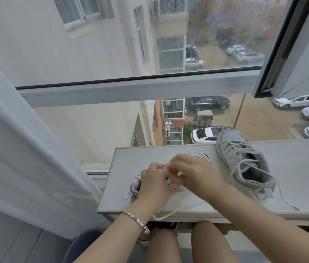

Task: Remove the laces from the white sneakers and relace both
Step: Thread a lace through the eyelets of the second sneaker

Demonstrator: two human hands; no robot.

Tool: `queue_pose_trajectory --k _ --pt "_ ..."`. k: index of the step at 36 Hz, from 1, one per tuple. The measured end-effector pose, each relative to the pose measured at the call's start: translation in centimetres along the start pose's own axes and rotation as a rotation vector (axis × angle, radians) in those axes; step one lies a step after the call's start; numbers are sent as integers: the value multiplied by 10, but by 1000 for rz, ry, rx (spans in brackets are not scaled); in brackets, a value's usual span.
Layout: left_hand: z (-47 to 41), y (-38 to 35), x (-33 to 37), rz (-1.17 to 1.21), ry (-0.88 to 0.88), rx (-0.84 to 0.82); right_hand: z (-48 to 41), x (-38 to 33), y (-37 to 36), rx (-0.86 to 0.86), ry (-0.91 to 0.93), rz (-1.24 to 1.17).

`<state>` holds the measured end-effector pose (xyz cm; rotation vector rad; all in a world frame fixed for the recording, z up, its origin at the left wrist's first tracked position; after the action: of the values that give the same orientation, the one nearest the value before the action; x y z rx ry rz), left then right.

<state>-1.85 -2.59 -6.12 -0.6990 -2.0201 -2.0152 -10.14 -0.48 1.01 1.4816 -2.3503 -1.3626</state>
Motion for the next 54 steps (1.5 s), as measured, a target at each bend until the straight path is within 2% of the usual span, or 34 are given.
queue_pose_trajectory --k 2,4,6,9,16,24,29,32,37,39,42,44,48,54 --pt "0 -1 -1 -4 2 4 -6 14 1 -33 -138 -66" --pt "0 2 -2 66 17 14 2 36 -4 -155 -274 -106" --pt "1 4 -3 112 27 27 18 50 -9 -269 -328 -121" --pt "2 6 -1 120 16 25 32 57 -12 -332 -352 -127" --pt "8 11 3 144 -41 61 29 41 -3 -202 -241 11" --pt "8 12 2 150 -42 90 19 49 -16 -347 -314 120" --pt "10 13 1 163 -46 107 17 47 -20 -381 -287 193" --pt "10 10 2 154 -69 83 17 33 -19 -334 -214 282" --pt "10 9 5 124 -141 110 19 15 -6 -91 -46 318" --pt "13 11 7 15 -195 191 19 14 -5 -41 -5 320" --pt "21 20 10 -114 -179 359 19 18 -3 0 3 287" --pt "23 21 13 -148 -195 390 21 19 -2 23 2 243" --pt "20 14 7 -36 -175 243 22 18 0 44 22 189" --pt "18 14 3 47 -67 183 23 3 0 53 135 179"
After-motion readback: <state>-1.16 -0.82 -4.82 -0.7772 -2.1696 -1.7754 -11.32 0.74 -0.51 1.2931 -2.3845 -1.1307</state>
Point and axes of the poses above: each hand's wrist, its own z-axis away from the middle knuckle, its own y-axis out of the back of the hand, x = y × z, the point moved 8 cm from there along -z, towards the middle knuckle, and after that the axes turned 5 degrees about -z, right-handed, at the moved point
